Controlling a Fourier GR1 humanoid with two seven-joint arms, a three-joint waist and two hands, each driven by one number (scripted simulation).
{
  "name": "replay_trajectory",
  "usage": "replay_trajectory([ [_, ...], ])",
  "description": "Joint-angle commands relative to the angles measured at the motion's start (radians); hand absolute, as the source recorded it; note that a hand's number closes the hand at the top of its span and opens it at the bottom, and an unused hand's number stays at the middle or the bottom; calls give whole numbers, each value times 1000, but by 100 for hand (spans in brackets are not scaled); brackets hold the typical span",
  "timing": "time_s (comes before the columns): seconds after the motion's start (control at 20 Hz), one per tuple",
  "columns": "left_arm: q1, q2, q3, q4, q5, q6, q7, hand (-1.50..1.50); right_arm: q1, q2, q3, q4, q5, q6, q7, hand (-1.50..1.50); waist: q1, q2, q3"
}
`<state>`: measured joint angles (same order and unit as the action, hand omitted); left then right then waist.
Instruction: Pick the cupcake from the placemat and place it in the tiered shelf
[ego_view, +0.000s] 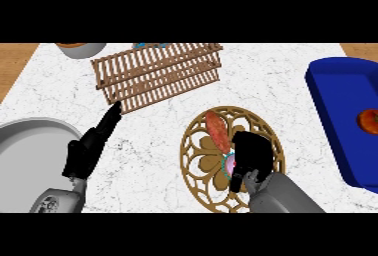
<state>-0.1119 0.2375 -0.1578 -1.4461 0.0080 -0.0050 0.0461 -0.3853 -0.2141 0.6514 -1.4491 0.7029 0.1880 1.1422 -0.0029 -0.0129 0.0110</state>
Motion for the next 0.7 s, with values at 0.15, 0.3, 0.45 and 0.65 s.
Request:
replay_trajectory([
  [0.15, 48, 9, 32, 103, 0, -6, 11, 0, -12, 71, 1, 72, 66, 7, 61, 150, 5, 14, -12],
  [0.3, 79, 4, 18, 73, -13, 0, 14, 0, -36, 87, -20, 99, 89, 24, 57, 150, 10, 14, -12],
  [0.45, 111, -1, 7, 20, -29, 21, 38, 0, -32, 72, -24, 81, 166, -18, 64, 150, 13, 10, -11],
  [0.65, 75, 0, 27, 66, 3, -21, 30, 0, -70, 122, -28, -7, 230, 45, 158, 150, -2, 9, -13],
])
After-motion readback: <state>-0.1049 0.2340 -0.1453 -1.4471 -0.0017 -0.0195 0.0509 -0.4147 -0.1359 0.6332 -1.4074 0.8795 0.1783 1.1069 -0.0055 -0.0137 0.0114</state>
